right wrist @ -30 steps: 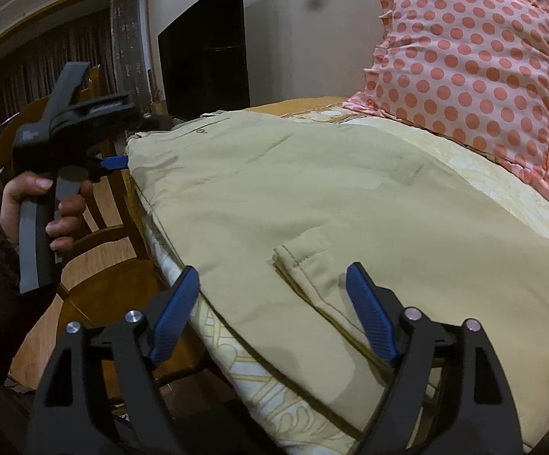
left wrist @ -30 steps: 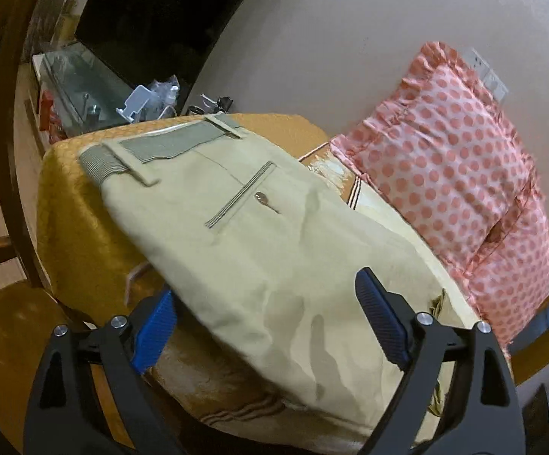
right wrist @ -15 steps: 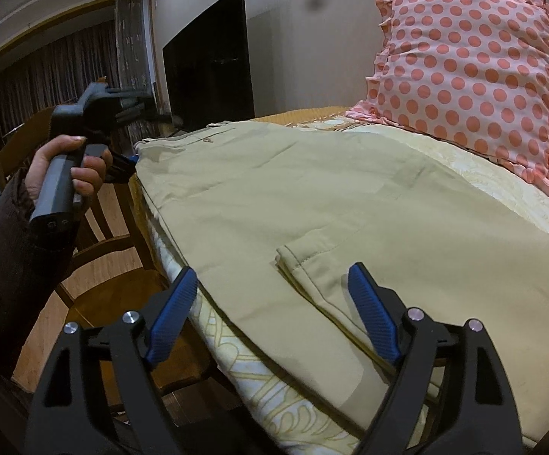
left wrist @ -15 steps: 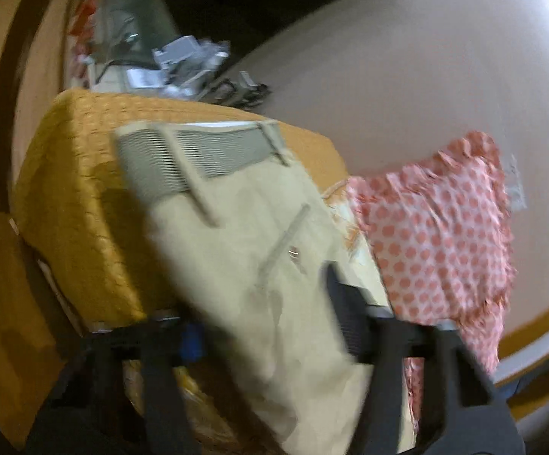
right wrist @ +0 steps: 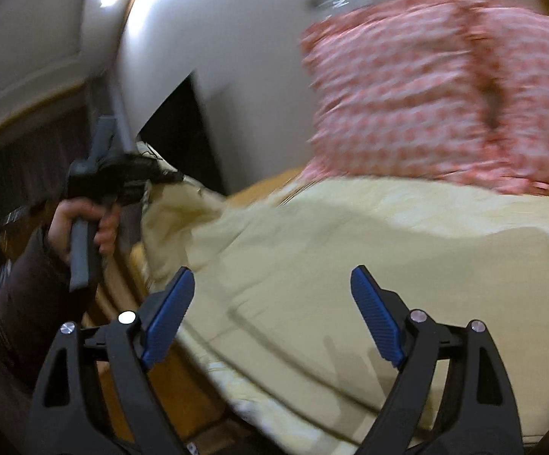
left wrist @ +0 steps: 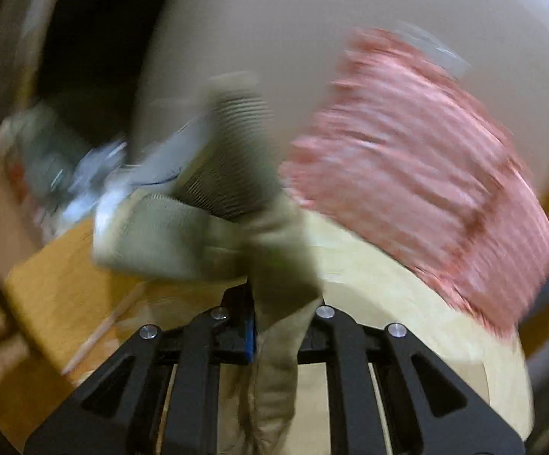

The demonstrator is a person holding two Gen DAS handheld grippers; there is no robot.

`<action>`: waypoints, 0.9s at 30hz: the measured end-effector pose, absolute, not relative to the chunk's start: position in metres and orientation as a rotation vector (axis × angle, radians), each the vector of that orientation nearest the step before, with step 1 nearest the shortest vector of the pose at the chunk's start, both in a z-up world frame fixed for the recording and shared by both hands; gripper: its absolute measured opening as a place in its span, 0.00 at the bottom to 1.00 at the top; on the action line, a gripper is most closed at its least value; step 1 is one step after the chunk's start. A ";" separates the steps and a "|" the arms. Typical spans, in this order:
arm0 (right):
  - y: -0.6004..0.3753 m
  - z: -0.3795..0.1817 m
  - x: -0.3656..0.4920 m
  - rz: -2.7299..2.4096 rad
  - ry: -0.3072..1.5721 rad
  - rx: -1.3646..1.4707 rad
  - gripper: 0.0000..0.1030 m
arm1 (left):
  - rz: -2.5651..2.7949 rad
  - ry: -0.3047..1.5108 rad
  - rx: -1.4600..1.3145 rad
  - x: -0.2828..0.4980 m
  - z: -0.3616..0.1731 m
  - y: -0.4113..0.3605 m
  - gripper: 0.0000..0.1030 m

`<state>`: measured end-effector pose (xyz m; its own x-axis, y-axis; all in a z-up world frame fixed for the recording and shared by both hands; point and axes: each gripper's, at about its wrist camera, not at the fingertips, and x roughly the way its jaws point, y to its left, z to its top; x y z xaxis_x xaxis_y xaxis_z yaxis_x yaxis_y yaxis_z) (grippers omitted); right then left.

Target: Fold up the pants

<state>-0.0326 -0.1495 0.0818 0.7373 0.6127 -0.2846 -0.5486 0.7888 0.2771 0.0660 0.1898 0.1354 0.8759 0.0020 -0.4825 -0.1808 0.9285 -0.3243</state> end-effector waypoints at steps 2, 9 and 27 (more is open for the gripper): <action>-0.180 0.088 -0.035 0.563 0.345 0.230 0.82 | -0.015 0.464 -0.254 0.069 0.152 0.135 0.11; -0.301 0.080 -0.036 0.333 0.319 0.579 0.86 | -0.448 0.525 0.031 0.051 0.114 -0.047 0.12; -0.320 0.040 0.049 0.442 0.732 0.827 0.84 | -0.593 0.510 0.446 -0.027 0.049 -0.147 0.66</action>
